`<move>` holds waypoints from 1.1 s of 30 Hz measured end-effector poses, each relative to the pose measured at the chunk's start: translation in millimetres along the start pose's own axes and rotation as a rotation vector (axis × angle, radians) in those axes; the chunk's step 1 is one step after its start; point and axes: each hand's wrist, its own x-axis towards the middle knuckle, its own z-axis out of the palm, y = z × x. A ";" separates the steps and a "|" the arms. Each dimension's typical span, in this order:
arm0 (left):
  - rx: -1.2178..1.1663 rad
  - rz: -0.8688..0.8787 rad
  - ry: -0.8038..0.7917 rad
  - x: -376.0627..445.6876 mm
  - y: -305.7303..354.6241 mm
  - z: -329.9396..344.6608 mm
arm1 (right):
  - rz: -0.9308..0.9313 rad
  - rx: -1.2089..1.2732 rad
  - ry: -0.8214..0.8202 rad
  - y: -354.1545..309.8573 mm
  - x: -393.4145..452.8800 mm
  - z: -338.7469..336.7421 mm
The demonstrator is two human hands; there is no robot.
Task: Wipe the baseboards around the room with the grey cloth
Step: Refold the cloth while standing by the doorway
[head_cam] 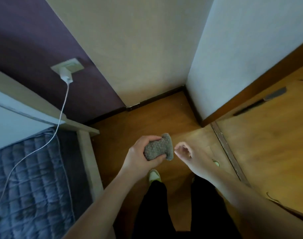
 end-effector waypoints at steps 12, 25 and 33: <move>-0.003 0.304 -0.098 -140.2 112.8 -28.8 | -0.275 0.426 0.168 -110.7 -209.4 -8.9; -0.227 0.241 -0.301 -259.7 155.9 101.1 | -0.174 0.435 0.512 -27.3 -393.0 -1.2; -0.140 0.308 -0.509 -269.0 187.6 138.7 | -0.078 0.522 0.738 -18.7 -454.9 2.4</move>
